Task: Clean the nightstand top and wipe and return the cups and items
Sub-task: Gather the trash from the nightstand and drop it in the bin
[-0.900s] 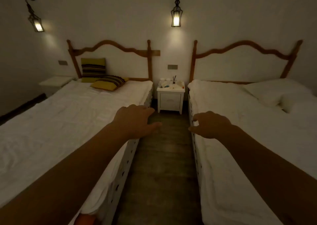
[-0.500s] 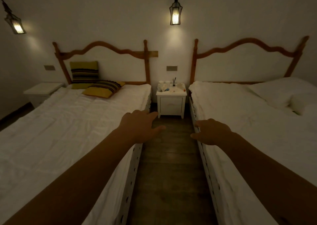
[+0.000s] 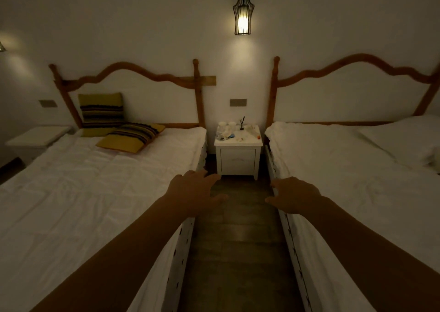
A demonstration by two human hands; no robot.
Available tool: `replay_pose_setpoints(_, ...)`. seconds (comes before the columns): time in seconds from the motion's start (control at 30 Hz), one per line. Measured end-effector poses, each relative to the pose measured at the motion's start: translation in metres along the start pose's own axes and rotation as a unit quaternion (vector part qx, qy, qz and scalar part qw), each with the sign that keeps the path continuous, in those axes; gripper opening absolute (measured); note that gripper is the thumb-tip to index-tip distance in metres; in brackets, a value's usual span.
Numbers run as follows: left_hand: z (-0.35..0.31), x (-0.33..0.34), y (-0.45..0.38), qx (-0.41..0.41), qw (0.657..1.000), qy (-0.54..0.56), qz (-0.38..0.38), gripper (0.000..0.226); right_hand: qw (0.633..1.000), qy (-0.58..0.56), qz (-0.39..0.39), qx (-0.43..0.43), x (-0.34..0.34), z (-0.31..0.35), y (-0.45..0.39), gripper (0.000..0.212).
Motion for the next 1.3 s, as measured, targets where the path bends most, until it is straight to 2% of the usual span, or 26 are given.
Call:
replay_pose_setpoints(0.2,0.019,-0.011,-0.127,-0.029,0.999,0.002,0.018,0.079,0.999,0.013,0.03,-0.023,-0.037,-0.024,-0.131,0.074)
replay_pose_setpoints(0.47,0.048,-0.01,-0.267,-0.034,0.999,0.017,0.033,0.078,0.998,0.026,0.037,-0.035,-0.079,-0.034,-0.265,0.067)
replay_pose_setpoints(0.7,0.103,0.022,-0.418,-0.011,0.997,0.06,0.049,0.07,0.999,0.021,0.044,-0.012,-0.089,-0.031,-0.411,0.056)
replay_pose_setpoints(0.97,0.181,0.049,-0.592,0.005,0.992,0.097,0.084,0.067,0.997,-0.008,0.076,0.022,-0.105,-0.004,-0.58,0.057)
replay_pose_setpoints(1.3,0.21,0.086,-0.764,0.018,0.983,0.11,0.143,0.065,0.995,-0.045,0.084,0.022,-0.118,-0.032,-0.757,0.048)
Point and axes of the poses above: each hand's wrist, its own y-axis away from the middle knuckle, its own x-axis out of the palm, z = x × y, the point moved 5 cm from there along -y, towards the middle knuckle, and after that the axes turned 4 degrees about x, right-handed, at the moved point
